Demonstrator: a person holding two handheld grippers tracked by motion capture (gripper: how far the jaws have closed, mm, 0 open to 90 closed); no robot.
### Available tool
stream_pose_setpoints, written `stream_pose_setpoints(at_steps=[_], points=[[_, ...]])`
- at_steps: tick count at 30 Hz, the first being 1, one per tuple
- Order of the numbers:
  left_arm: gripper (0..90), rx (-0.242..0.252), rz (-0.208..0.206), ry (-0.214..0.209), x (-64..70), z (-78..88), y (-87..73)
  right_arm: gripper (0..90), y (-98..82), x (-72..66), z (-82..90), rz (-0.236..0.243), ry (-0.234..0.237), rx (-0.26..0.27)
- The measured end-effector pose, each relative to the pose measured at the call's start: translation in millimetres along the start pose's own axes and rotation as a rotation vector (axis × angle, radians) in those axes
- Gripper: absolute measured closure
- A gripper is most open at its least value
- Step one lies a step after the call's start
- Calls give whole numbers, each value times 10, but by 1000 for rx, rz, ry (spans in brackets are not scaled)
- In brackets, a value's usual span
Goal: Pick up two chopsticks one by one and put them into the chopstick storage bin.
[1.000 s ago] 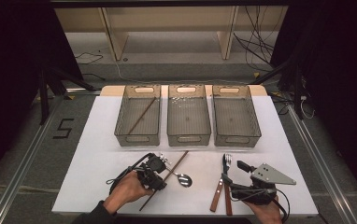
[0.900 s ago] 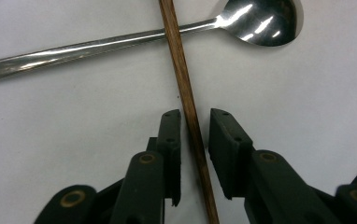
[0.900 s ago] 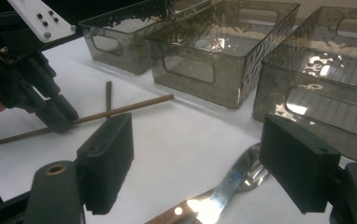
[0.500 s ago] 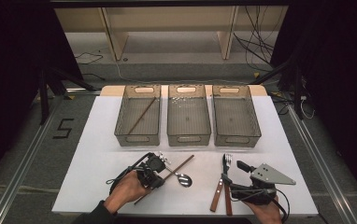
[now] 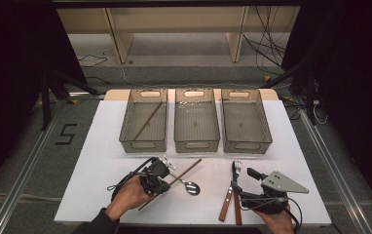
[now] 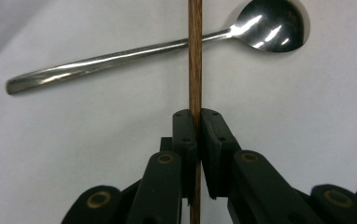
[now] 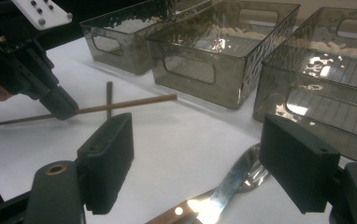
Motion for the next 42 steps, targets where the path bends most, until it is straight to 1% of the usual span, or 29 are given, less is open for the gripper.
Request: stream_pose_setpoints(at_steps=[1,2,4,6,7,8,9,11,13,14,16,20,24,25,28,33,37,39,42], points=[[844,9,4,-1,-4,23,3,270,1,-1,0,1,0,1],[845,13,-4,-1,-17,53,5,270,1,-2,0,1,0,1],[844,34,8,-3,-28,106,17,270,0,-2,-1,1,0,0],[845,51,10,-4,-53,157,26,270,0,-1,-1,1,0,1],[844,53,5,-3,-75,184,26,270,0,-1,-1,1,0,1],[844,66,17,-5,-84,205,30,270,0,0,-1,0,-1,1],[844,70,15,-5,-102,231,29,270,0,0,-1,1,0,0],[844,87,23,-11,-124,280,35,270,0,-1,-1,1,-1,1],[844,97,23,-11,-145,322,41,270,0,-1,-3,0,-1,0],[844,103,30,-10,-150,334,44,270,-2,-1,-4,0,0,-1],[845,107,27,-7,-179,353,44,270,-3,-2,-6,0,-1,-2],[845,128,45,-9,-233,407,54,270,-3,1,-3,-4,-1,-2],[845,162,64,-1,-310,507,79,270,-3,1,-2,-4,-1,-2],[844,167,61,3,-340,538,86,270,-3,2,-3,-4,-1,-1],[844,199,79,6,-424,612,114,270,-4,6,-3,-7,-1,-1],[844,242,120,24,-586,694,145,270,-4,6,-3,-9,0,0],[844,276,145,40,-716,775,198,270,-4,10,-2,-9,-2,1],[844,281,145,55,-778,809,229,270,-3,10,-2,-11,-2,2],[844,291,157,67,-848,855,271,270,-3,11,-1,-10,-2,2]])
Point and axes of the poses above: each handheld gripper's, and its own axes: z roughly backward along the jaws, y roughly out of its top, x roughly to its right, the point moved 6 cm from there along -z, roughly forward along the jaws, and after that the axes turned 1 degree about -x, right-handed, at the moved point
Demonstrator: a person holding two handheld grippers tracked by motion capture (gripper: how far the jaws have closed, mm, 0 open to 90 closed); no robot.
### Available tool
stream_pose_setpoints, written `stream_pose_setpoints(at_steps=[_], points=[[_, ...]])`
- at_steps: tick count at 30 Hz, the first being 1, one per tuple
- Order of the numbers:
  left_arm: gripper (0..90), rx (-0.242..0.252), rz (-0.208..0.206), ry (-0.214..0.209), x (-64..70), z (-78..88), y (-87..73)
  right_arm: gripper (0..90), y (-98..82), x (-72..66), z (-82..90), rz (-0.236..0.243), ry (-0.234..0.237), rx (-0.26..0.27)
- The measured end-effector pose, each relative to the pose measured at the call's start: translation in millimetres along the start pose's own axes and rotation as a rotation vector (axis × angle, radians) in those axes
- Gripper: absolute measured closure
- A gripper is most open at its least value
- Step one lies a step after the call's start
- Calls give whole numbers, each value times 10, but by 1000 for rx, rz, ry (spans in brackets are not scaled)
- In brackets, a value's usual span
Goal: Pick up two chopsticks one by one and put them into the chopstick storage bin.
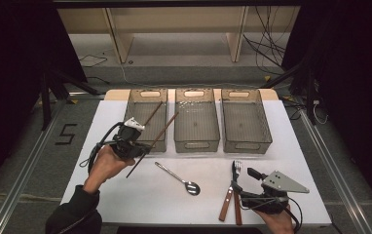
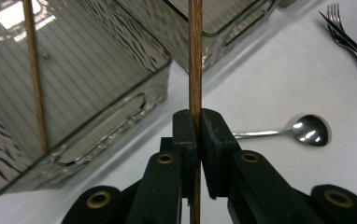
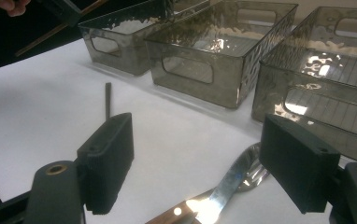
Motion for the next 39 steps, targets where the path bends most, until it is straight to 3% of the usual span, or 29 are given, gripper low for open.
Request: stream_pose_setpoints(at_steps=[12,26,31,39], points=[[844,35,36,17,-177,20,126,270,2,2,4,-3,0,2],[844,104,74,60,-443,118,448,270,4,2,4,-2,0,3],[844,107,59,79,-504,132,568,270,2,6,5,-5,1,2],[844,119,68,109,-611,79,704,270,2,6,7,-4,1,4]])
Point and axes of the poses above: each handheld gripper's, and its own axes: z roughly backward along the jaws, y roughly out of its top, x roughly to its right, the point moved 6 cm from there along -z, roughly forward along the jaws, and after that the axes turned 1 degree about -x, right-handed, at the moved point
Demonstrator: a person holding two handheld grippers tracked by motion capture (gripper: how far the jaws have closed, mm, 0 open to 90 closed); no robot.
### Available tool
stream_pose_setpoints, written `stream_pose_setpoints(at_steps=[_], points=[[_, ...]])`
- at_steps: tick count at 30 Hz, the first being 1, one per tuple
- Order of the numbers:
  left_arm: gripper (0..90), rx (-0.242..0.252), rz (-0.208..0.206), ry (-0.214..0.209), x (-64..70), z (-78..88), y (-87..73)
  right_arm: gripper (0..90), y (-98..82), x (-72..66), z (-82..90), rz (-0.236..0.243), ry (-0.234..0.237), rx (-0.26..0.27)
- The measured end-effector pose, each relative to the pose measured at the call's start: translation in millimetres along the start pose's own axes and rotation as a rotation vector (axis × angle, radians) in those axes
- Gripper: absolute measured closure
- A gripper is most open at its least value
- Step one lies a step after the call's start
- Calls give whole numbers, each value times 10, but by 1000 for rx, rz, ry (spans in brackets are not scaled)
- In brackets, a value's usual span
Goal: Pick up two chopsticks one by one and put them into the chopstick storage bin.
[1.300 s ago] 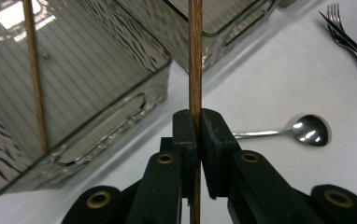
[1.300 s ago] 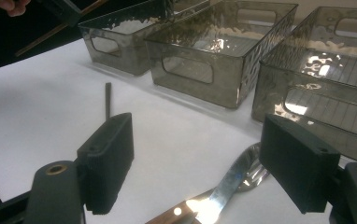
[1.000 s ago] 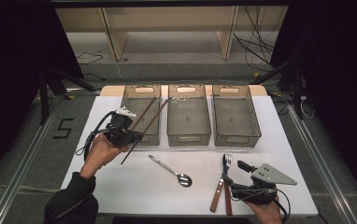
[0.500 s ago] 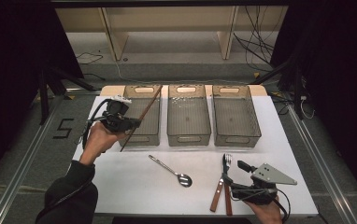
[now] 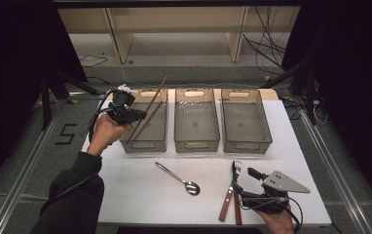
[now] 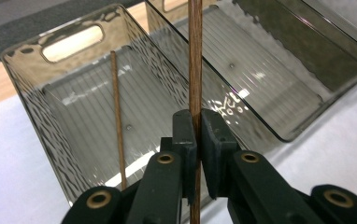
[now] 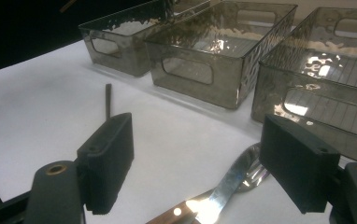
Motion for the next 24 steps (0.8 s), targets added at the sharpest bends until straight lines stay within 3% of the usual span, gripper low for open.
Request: stream_pose_setpoints(at_steps=[14,24], points=[[843,6,25,39,-205,-220,85,270,1,3,1,-2,2,2],[843,-18,52,49,-329,-369,50,270,2,1,2,-2,5,1]])
Point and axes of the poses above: each handheld gripper's, and its own axes: z roughly backward along the jaws, y roughly out of its top, x roughly to its right, the point moved 6 cm from there along -z, roughly forward along the jaws, and after that the axes turned 1 degree about -x, right-handed, at the moved point
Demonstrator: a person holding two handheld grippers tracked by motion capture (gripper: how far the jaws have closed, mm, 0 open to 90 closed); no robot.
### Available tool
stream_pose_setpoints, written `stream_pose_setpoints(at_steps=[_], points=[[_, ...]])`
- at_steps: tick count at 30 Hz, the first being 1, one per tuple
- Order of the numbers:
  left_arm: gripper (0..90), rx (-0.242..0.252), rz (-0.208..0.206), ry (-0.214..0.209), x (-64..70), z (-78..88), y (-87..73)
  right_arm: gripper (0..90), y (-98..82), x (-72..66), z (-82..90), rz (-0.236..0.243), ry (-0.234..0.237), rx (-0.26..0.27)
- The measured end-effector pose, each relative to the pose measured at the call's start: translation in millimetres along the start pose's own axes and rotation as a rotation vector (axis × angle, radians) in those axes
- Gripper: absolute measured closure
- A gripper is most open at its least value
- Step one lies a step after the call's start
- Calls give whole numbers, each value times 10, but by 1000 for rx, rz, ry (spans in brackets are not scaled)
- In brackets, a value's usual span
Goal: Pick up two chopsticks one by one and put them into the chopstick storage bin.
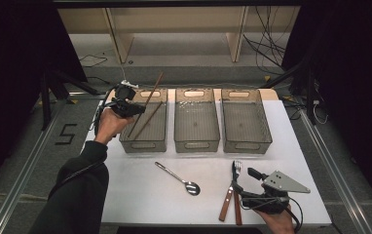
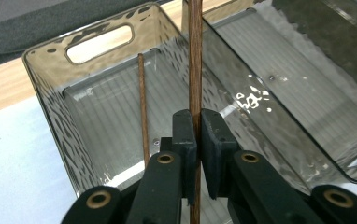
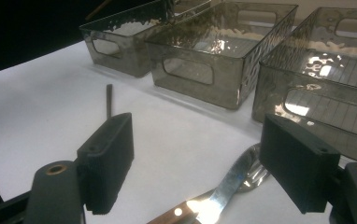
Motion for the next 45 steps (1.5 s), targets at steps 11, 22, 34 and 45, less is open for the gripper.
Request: stream_pose_setpoints(at_steps=[11,22,34,45], points=[[843,-26,21,23,-97,-176,-74,270,1,-1,0,0,1,1],[841,-69,34,21,-124,-290,-172,270,-1,0,0,-2,1,-1],[836,-103,60,14,-112,-372,-226,270,-1,0,3,-4,0,1],[772,-108,93,29,-151,-378,-245,270,1,1,4,-2,-1,3]])
Point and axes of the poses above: each handheld gripper's, and its own axes: z roughly backward along the jaws, y roughly out of its top, x roughly to its right, the point moved 6 cm from there along -z, roughly forward along the jaws, and after that the axes turned 1 degree about -x, right-handed, at the moved point
